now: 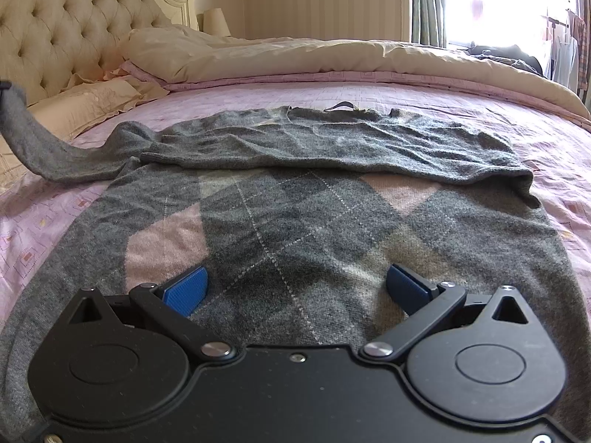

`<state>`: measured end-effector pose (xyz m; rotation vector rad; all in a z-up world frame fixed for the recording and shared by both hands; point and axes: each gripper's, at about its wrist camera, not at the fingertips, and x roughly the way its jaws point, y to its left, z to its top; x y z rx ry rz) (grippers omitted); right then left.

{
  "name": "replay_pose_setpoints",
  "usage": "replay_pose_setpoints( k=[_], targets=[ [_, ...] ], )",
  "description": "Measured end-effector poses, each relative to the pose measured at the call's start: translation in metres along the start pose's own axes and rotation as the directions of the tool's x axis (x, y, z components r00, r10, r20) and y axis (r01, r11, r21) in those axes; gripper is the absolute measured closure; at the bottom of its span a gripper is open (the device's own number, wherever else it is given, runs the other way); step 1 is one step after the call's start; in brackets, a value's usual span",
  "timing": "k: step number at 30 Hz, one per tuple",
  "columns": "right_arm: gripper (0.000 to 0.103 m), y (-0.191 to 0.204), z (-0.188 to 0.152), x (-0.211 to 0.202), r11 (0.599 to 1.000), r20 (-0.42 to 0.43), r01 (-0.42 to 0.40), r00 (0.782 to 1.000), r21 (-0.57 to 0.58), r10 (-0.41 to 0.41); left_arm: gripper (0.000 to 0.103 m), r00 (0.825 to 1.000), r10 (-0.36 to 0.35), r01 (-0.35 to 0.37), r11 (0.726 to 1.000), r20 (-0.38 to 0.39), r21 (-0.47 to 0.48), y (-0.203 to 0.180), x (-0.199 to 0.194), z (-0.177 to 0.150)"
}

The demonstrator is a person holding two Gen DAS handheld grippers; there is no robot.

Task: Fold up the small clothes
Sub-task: 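Grasp the other sleeve cuff with the left tool and lift it, then carry the sleeve across the sweater body and lay it down with the left tool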

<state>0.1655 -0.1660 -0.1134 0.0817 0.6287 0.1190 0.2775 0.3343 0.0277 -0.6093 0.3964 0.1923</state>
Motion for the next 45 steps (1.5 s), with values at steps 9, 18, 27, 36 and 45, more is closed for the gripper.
replay_pose_setpoints(
  k=[9, 18, 27, 36, 45],
  targets=[
    [0.001, -0.023, 0.015, -0.020, 0.995, -0.031, -0.071, 0.997, 0.075, 0.074, 0.095, 0.943, -0.330, 0.334, 0.922, -0.049, 0.196, -0.194, -0.016, -0.005],
    [0.001, -0.083, 0.021, -0.071, 0.980, 0.027, -0.067, 0.998, 0.188, 0.063, 0.095, 0.841, -0.481, 0.533, 0.812, -0.246, 0.238, -0.333, 0.026, -0.120],
    [0.001, -0.117, 0.014, -0.074, 0.964, 0.009, -0.054, 0.999, 0.261, 0.054, 0.078, 0.771, -0.450, 0.604, 0.741, -0.451, 0.293, -0.374, 0.072, -0.254],
    [0.001, -0.113, 0.035, -0.059, 0.968, 0.025, -0.075, 0.997, 0.238, 0.071, 0.048, 0.803, -0.451, 0.595, 0.648, -0.390, 0.475, -0.349, 0.033, -0.245],
    [0.007, -0.123, 0.073, -0.026, 0.978, 0.038, -0.086, 0.996, 0.190, 0.080, 0.047, 0.922, -0.180, 0.338, 0.806, -0.343, 0.486, -0.235, 0.058, -0.241]
  ],
)
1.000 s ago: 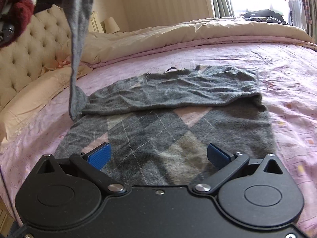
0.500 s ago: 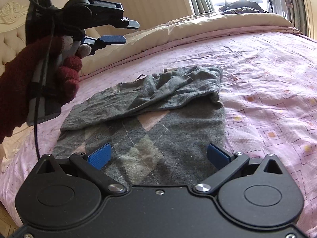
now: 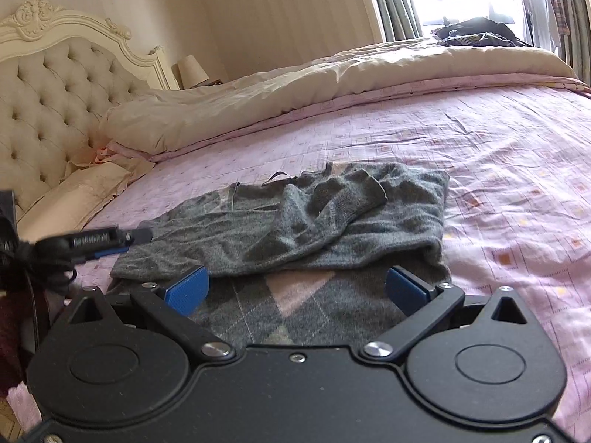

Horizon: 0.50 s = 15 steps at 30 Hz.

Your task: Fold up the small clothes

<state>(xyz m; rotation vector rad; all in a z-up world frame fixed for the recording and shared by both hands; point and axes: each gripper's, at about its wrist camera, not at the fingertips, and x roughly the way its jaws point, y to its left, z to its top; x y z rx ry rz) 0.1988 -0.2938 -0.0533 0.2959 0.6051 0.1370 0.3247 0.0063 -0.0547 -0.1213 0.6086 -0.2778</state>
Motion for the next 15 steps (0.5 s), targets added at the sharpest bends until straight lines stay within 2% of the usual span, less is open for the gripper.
replay_pose_setpoints(
  k=[4, 6, 8, 11, 15],
  targets=[
    [0.037, -0.006, 0.017, 0.020, 0.999, 0.001, 0.040, 0.999, -0.029, -0.040, 0.047, 0.996, 0.086, -0.086, 0.996, -0.034, -0.025, 0.034, 0.008, -0.024],
    [0.039, -0.010, 0.023, 0.030, 0.998, 0.000, 0.053, 0.999, -0.035, -0.053, 0.048, 0.994, 0.099, -0.099, 0.995, -0.034, -0.001, 0.042, 0.011, -0.037],
    [0.039, -0.016, 0.029, 0.041, 0.997, 0.004, 0.071, 0.998, -0.041, -0.070, 0.047, 0.995, 0.098, -0.098, 0.994, 0.008, 0.038, 0.040, 0.007, -0.048],
    [0.038, -0.026, 0.037, 0.058, 0.996, 0.011, 0.085, 0.996, -0.032, -0.085, 0.046, 0.993, 0.116, -0.118, 0.991, 0.031, 0.065, 0.034, 0.003, -0.053],
    [0.038, -0.037, 0.045, 0.086, 0.996, -0.006, 0.085, 0.996, -0.019, -0.085, 0.046, 0.996, 0.090, -0.090, 0.996, 0.027, 0.008, 0.045, 0.003, -0.055]
  ],
)
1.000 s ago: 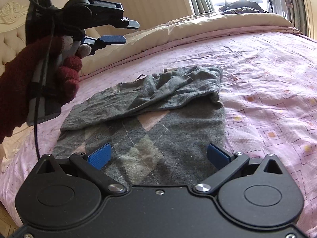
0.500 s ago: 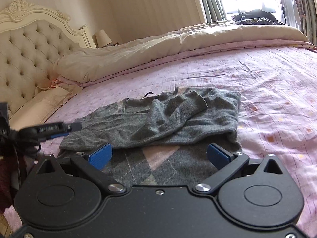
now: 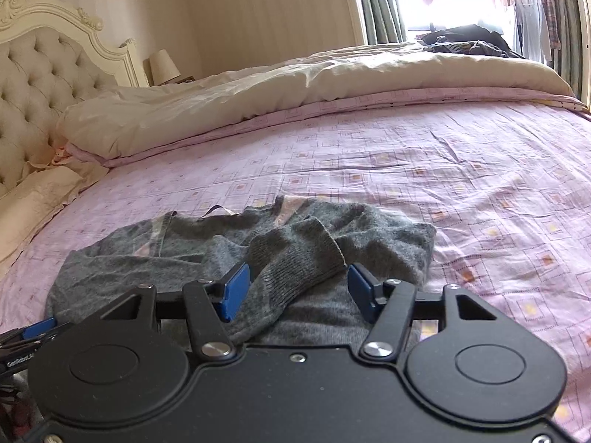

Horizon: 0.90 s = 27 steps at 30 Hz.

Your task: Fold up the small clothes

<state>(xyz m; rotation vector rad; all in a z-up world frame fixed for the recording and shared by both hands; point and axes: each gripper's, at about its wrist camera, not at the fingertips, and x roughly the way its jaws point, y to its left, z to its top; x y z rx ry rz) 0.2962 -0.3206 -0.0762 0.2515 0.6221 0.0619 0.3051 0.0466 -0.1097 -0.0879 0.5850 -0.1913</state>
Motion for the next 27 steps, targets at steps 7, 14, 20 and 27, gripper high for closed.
replay_pose_setpoints(
  k=[7, 14, 20, 27],
  targets=[
    [0.038, -0.010, 0.006, 0.037, 0.998, -0.050, 0.020, 0.999, 0.062, -0.017, 0.046, 0.999, 0.041, -0.041, 0.998, -0.010, 0.043, -0.009, 0.004, -0.002],
    [0.087, -0.014, 0.011, 0.033, 0.989, -0.047, -0.009, 0.999, 0.146, 0.016, 0.046, 0.999, 0.032, -0.031, 0.999, -0.012, 0.033, -0.007, 0.004, -0.002],
    [0.088, -0.020, 0.012, -0.020, 0.989, 0.024, 0.042, 0.999, 0.139, -0.046, 0.046, 1.000, 0.026, -0.026, 0.999, -0.012, 0.026, -0.005, 0.003, -0.002],
    [0.079, -0.026, -0.012, -0.012, 0.985, -0.119, 0.157, 0.982, 0.076, -0.148, 0.046, 1.000, 0.024, -0.024, 0.999, -0.013, 0.026, -0.004, 0.003, -0.001]
  ],
)
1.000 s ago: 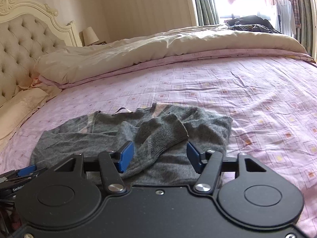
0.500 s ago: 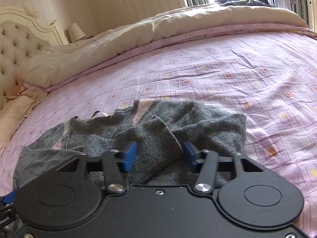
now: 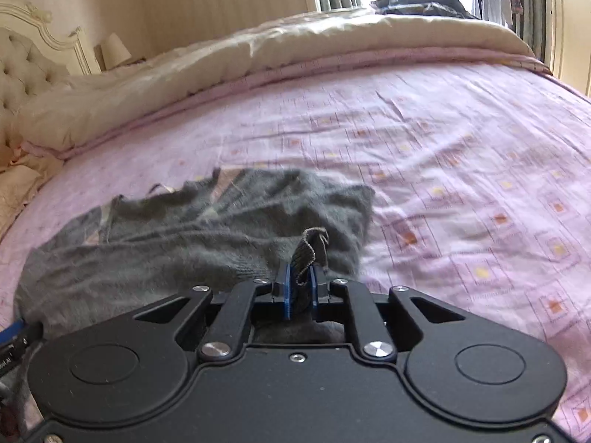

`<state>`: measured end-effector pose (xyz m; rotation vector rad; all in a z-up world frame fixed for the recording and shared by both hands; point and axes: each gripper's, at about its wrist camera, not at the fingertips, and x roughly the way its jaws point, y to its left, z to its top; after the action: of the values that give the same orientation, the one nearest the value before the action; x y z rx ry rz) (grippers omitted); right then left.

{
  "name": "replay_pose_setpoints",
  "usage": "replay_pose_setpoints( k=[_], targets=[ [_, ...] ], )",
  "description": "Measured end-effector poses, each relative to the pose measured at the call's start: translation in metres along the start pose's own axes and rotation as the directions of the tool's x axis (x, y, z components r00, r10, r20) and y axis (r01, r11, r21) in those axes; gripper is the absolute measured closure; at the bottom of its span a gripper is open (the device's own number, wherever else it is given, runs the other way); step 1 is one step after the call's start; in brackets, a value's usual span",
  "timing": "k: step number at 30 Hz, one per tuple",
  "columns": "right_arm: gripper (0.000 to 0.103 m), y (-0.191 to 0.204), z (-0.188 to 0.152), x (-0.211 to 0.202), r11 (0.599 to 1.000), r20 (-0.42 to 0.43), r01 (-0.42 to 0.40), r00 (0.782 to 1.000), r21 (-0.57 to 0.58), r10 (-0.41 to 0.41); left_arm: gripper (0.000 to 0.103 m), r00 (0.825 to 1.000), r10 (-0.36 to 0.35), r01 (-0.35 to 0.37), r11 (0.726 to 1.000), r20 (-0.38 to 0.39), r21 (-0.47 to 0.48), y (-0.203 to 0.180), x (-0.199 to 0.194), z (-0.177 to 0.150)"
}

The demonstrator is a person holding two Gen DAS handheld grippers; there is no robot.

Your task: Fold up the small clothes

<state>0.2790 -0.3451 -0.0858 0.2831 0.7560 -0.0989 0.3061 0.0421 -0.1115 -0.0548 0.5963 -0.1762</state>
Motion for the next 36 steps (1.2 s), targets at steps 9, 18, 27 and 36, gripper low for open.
replay_pose_setpoints(
  k=[9, 18, 27, 36],
  targets=[
    [0.053, 0.043, 0.002, -0.013, 0.981, 0.129, 0.016, 0.992, -0.191, 0.009, 0.046, 1.000, 0.004, -0.004, 1.000, -0.001, 0.005, -0.001, 0.000, 0.001],
    [0.053, 0.036, -0.019, 0.010, 0.983, 0.046, 0.006, 0.999, -0.186, 0.003, 0.045, 1.000, 0.008, -0.008, 1.000, -0.003, 0.013, -0.003, -0.001, 0.001],
    [0.051, 0.071, 0.027, 0.012, 0.973, 0.110, -0.112, 0.985, -0.204, 0.136, 0.045, 1.000, 0.030, -0.030, 0.999, -0.003, 0.039, -0.009, -0.001, 0.001],
    [0.051, 0.138, 0.063, 0.089, 0.951, 0.061, -0.138, 0.985, -0.276, 0.161, 0.045, 1.000, 0.027, -0.027, 0.999, -0.001, 0.033, -0.008, -0.001, 0.001]
  ],
)
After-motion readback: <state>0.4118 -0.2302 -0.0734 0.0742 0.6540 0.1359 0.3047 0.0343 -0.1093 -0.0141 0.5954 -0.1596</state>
